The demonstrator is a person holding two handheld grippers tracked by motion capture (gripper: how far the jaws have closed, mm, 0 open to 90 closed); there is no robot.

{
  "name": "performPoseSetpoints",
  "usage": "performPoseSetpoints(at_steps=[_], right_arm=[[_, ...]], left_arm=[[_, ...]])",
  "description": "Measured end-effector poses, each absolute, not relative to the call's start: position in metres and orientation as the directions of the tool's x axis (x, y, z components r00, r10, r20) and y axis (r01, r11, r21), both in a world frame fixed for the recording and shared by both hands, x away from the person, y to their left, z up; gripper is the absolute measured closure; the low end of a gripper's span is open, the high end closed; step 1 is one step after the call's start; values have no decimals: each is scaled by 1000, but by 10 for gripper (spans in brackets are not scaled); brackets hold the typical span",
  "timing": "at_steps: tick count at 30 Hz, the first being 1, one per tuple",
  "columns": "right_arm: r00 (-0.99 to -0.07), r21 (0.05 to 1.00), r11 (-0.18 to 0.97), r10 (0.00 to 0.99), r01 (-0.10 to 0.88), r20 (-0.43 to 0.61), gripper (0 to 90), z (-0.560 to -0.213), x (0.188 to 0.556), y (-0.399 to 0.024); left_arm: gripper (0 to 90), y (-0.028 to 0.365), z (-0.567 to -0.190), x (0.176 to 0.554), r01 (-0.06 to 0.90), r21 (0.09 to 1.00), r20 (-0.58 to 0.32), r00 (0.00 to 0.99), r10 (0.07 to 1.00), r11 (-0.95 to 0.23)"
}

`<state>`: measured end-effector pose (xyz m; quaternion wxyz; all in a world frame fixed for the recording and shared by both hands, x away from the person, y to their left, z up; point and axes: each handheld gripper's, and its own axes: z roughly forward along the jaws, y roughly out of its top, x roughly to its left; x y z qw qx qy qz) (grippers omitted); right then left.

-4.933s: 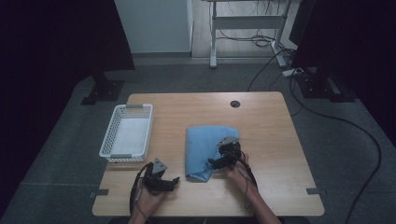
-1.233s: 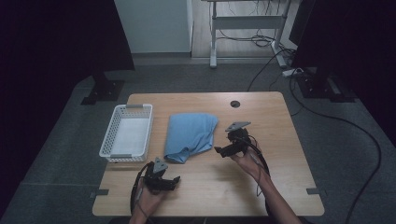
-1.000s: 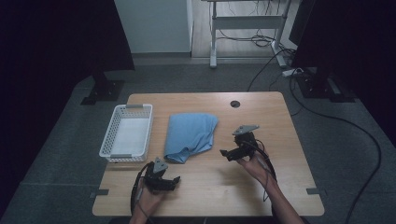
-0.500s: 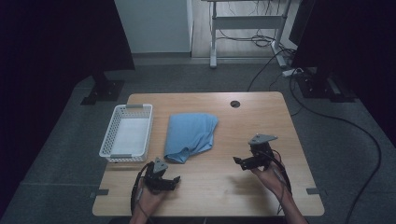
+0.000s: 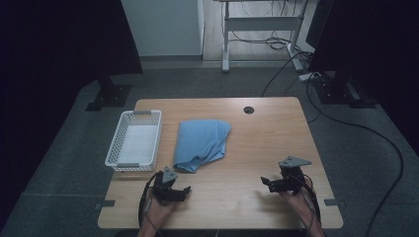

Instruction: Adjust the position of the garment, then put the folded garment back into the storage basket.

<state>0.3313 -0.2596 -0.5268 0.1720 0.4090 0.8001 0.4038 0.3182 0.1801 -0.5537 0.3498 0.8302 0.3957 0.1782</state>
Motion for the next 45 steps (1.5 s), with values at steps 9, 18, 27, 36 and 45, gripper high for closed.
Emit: performPoseSetpoints(at_steps=[9, 18, 27, 36, 45], right_arm=[[-581, 759, 367, 814, 538, 19, 34, -556, 318, -268], [-583, 725, 395, 812, 564, 11, 36, -561, 318, -267], [-583, 725, 395, 812, 564, 11, 35, -561, 318, -267], [-583, 725, 396, 812, 564, 11, 34, -561, 318, -267], [-583, 725, 395, 812, 564, 11, 34, -561, 318, -267]], left_arm=[[137, 180, -554, 318, 532, 722, 20, 623, 782, -442], [113, 179, -554, 319, 546, 714, 20, 611, 791, -439], [12, 180, -555, 320, 557, 701, 17, 611, 791, -445], [0, 181, -550, 323, 570, 707, -17, 605, 796, -418], [0, 178, -539, 330, 564, 722, -31, 604, 796, -400]])
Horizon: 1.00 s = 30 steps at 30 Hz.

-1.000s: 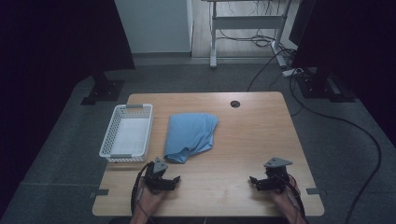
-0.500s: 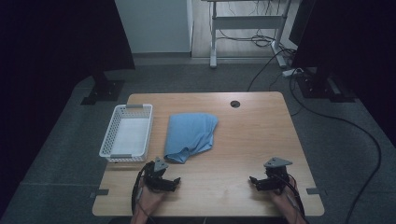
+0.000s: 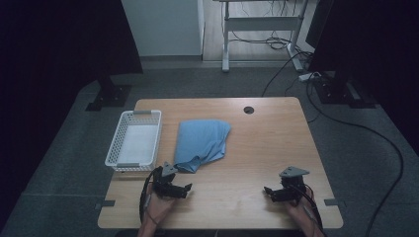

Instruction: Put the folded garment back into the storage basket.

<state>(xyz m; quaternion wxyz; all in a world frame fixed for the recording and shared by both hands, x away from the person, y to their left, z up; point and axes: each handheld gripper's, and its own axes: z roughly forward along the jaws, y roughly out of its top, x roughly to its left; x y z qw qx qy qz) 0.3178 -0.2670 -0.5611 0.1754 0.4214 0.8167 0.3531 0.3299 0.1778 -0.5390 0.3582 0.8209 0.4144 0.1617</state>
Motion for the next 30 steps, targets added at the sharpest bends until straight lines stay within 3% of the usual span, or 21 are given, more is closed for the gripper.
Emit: performPoseSetpoints(at_steps=[16, 30], right_arm=[[-586, 725, 397, 810, 563, 12, 34, -561, 318, -267], [-587, 724, 398, 810, 563, 11, 34, -561, 319, -267]], left_arm=[[0, 160, -510, 355, 521, 734, 33, 614, 789, -436], [0, 147, -496, 399, 533, 720, 29, 616, 787, -444]])
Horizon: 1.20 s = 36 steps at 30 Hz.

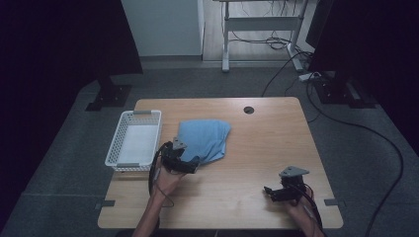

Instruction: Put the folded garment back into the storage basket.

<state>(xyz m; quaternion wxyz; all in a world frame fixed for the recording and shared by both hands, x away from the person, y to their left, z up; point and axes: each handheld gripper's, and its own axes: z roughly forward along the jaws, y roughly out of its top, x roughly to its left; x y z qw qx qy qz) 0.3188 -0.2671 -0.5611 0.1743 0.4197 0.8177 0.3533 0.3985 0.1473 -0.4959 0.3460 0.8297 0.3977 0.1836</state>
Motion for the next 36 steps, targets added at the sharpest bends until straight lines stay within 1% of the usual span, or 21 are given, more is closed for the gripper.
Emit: performPoseSetpoints(at_steps=[2, 5, 10, 12, 14, 18, 21, 24, 29, 36], right_arm=[[-587, 724, 398, 810, 563, 11, 34, -561, 319, -267], [-587, 724, 398, 810, 563, 11, 34, -561, 319, -267], [-587, 724, 398, 809, 563, 12, 34, -561, 319, -267], [-587, 724, 398, 809, 563, 11, 34, -561, 319, -267], [-588, 724, 399, 809, 563, 11, 34, -561, 319, -267], [-588, 724, 398, 809, 563, 12, 34, -561, 319, -267], [-588, 724, 398, 809, 563, 12, 34, -561, 319, -267], [-588, 724, 398, 809, 563, 12, 35, -561, 319, -267], [-589, 724, 400, 808, 562, 11, 34, -561, 319, -267], [-590, 724, 400, 808, 562, 11, 34, -561, 319, -267]], left_arm=[[0, 145, -496, 406, 535, 720, 25, 618, 786, -443], [0, 142, -496, 417, 543, 724, -7, 623, 782, -426], [0, 137, -494, 434, 543, 730, -17, 622, 783, -415], [0, 134, -494, 440, 540, 729, 4, 612, 791, -421], [0, 132, -495, 447, 548, 727, -1, 604, 797, -414], [0, 126, -498, 460, 553, 718, 21, 591, 807, -424], [0, 121, -501, 469, 557, 713, 22, 588, 808, -425], [0, 115, -507, 479, 569, 695, 35, 583, 812, -439], [0, 110, -521, 493, 605, 672, 16, 564, 826, -427], [0, 103, -541, 504, 644, 605, 41, 561, 827, -467]])
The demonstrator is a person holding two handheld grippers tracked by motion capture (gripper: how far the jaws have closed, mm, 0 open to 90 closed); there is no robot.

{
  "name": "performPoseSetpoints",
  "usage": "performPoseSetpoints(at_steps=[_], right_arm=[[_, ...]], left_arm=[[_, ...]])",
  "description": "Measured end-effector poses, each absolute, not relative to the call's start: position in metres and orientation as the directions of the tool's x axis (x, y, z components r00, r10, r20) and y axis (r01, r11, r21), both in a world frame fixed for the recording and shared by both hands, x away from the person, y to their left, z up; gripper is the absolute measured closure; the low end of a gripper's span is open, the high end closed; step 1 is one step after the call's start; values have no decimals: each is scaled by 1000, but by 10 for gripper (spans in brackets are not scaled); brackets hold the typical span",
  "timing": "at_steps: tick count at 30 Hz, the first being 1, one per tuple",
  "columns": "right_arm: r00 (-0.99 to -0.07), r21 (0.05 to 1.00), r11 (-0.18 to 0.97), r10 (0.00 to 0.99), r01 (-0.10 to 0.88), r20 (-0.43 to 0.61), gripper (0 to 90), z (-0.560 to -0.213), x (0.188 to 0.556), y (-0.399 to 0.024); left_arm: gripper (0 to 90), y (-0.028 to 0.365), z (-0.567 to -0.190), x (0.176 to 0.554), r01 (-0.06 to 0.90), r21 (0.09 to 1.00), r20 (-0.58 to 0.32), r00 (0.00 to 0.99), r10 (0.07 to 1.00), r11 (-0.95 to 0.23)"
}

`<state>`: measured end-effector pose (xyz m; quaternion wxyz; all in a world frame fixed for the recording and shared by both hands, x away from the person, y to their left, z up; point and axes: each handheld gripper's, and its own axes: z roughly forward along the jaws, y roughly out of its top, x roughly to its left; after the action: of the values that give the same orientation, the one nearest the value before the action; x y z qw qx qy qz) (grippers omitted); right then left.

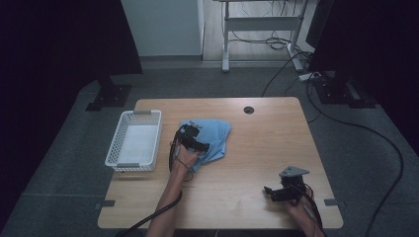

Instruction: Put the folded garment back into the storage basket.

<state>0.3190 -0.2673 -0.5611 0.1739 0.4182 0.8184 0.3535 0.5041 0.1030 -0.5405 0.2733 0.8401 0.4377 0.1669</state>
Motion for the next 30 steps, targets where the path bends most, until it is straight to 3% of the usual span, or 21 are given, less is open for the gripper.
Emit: performPoseSetpoints(at_steps=[6, 8, 11, 14, 18, 23, 30], right_arm=[[-589, 725, 399, 808, 562, 12, 34, -561, 319, -267], [-589, 724, 399, 808, 562, 11, 34, -561, 319, -267], [-589, 724, 399, 808, 562, 11, 34, -561, 319, -267], [-589, 724, 399, 808, 562, 11, 34, -561, 319, -267], [-589, 724, 399, 808, 562, 12, 34, -561, 319, -267], [-589, 724, 400, 808, 562, 12, 34, -561, 319, -267], [-592, 725, 401, 806, 560, 12, 34, -561, 319, -267]], left_arm=[[0, 101, -543, 503, 663, 607, 13, 543, 840, -438], [57, 100, -542, 498, 651, 619, 14, 549, 836, -439], [279, 97, -540, 489, 621, 657, 10, 561, 828, -428], [433, 95, -541, 483, 603, 680, 5, 566, 824, -418], [830, 87, -540, 481, 609, 684, -35, 578, 815, -403], [848, 88, -538, 485, 631, 665, -58, 577, 815, -399], [849, 91, -523, 483, 614, 669, -16, 575, 818, -418]])
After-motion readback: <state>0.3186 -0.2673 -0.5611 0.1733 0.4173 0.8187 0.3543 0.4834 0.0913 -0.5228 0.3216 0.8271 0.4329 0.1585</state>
